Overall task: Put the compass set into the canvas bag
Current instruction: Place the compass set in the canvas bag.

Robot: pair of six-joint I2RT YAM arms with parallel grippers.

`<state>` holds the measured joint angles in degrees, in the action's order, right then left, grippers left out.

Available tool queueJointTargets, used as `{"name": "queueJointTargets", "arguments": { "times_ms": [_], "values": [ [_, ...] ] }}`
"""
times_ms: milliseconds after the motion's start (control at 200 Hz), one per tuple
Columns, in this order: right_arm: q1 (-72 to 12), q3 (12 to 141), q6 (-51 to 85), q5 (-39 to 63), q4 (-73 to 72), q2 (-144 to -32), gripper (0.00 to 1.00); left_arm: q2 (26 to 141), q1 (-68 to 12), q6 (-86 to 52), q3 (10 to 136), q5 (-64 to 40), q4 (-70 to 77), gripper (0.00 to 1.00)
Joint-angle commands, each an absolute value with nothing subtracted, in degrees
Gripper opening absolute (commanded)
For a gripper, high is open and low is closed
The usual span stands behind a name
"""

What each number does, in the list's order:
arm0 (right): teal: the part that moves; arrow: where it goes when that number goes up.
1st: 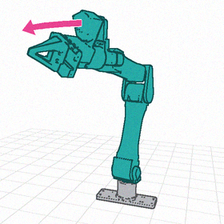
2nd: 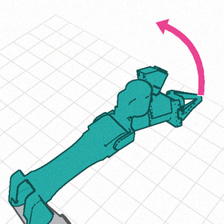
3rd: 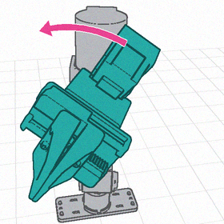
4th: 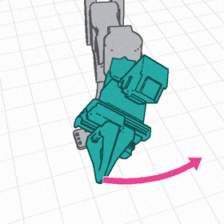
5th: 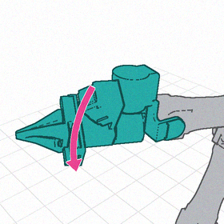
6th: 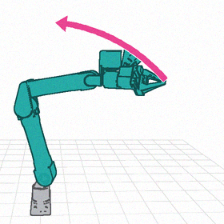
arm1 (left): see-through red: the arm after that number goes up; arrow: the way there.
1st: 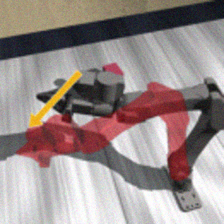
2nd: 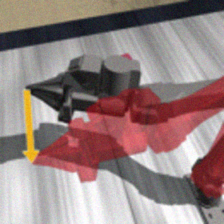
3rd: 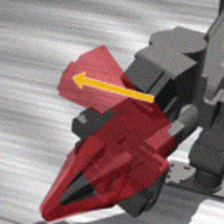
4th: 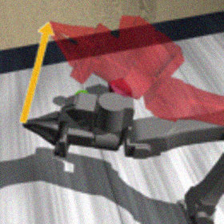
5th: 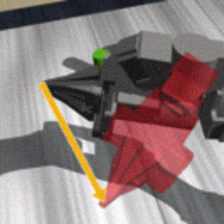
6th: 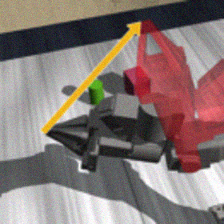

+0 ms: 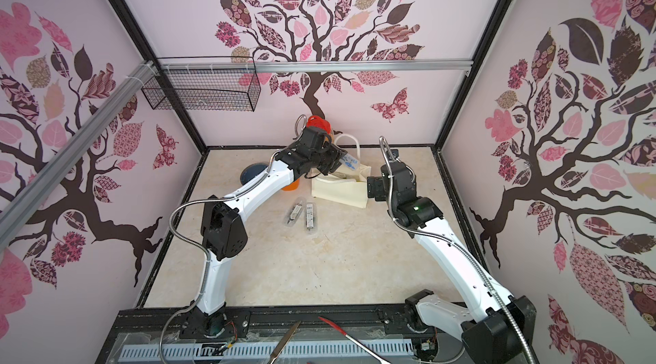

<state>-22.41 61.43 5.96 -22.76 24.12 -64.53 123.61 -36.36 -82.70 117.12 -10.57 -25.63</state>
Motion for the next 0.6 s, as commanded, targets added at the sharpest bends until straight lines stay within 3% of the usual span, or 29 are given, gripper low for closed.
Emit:
{"name": "queueJointTargets", "arguments": {
  "times_ms": [0,590],
  "values": [
    [-22.34,61.3,4.97,-23.55,22.87,-63.9,1.0,123.45,-36.79,-86.31,112.98,-9.68,-20.35,0.41],
    [-22.26,61.09,3.48,-23.09,21.6,-65.73,1.0,125.27,-36.84,-90.3,108.55,-7.94,-19.06,0.41]
  ]
}}
